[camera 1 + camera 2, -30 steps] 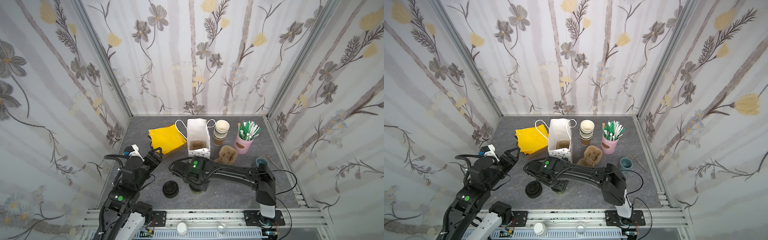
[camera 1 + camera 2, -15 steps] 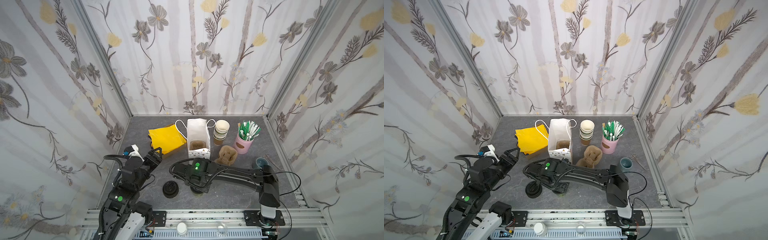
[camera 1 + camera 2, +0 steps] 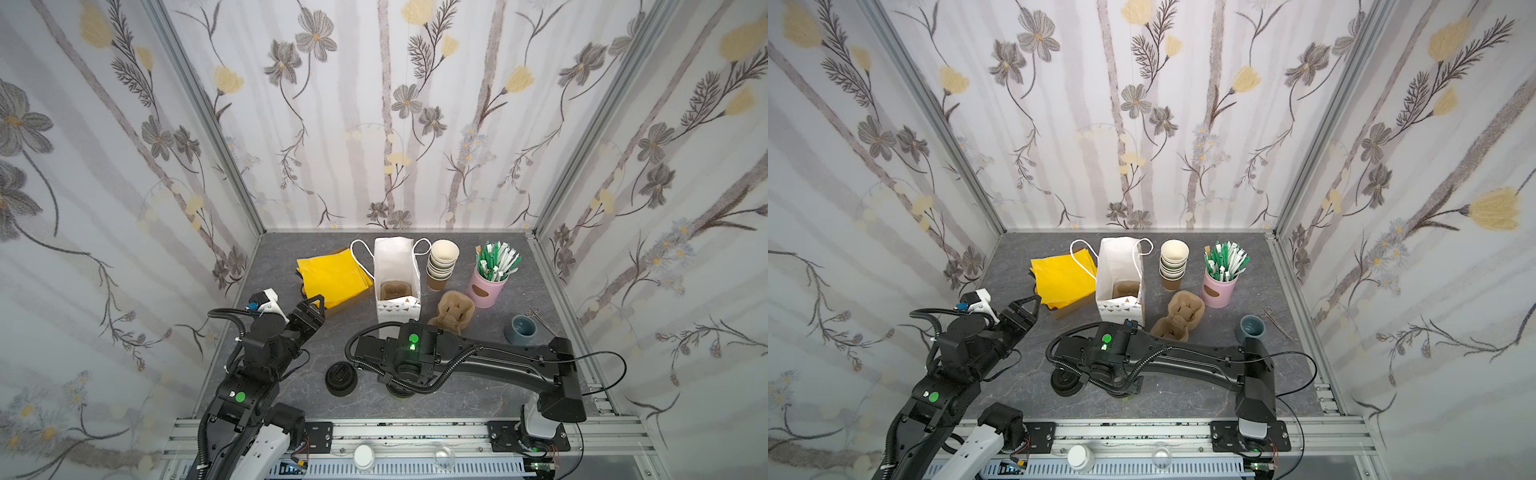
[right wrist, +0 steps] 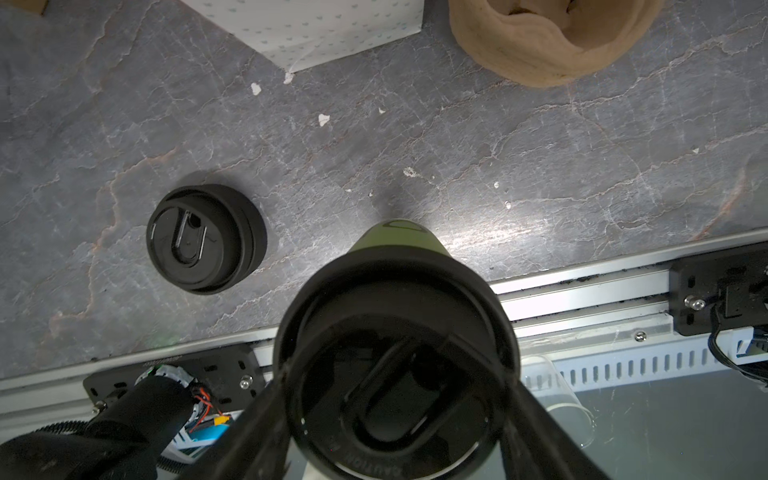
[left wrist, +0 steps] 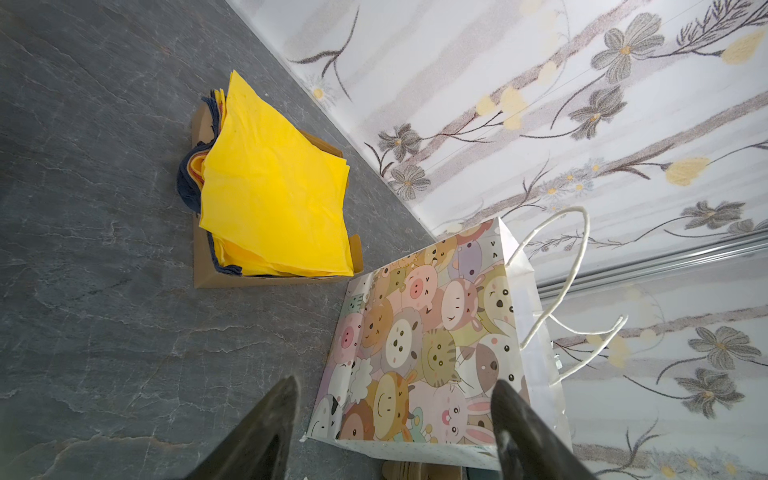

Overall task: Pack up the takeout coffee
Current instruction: 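Lower the right gripper and grasp the green cup by its black lid, then lift the green cup and carry it over the bag with the right gripper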

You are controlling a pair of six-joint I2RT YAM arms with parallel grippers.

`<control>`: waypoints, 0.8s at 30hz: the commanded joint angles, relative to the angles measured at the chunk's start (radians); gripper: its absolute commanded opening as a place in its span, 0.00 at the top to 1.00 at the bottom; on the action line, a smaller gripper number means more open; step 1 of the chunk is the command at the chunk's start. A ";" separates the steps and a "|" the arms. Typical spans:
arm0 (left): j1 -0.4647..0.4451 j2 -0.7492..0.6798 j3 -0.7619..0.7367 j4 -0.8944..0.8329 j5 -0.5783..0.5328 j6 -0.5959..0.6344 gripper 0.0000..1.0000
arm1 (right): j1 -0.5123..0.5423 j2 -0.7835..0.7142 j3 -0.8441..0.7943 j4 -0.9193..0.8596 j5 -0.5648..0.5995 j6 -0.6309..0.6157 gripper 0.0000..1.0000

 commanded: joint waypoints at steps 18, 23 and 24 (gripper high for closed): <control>-0.001 0.115 0.111 0.053 0.044 0.130 0.25 | 0.013 -0.223 0.061 -0.007 0.045 -0.202 0.30; -0.001 0.194 0.184 0.087 0.154 0.197 0.24 | 0.000 -0.244 0.147 -0.007 0.075 -0.278 0.30; 0.000 0.210 0.194 0.095 0.180 0.205 0.24 | -0.004 -0.249 0.159 -0.007 0.078 -0.292 0.31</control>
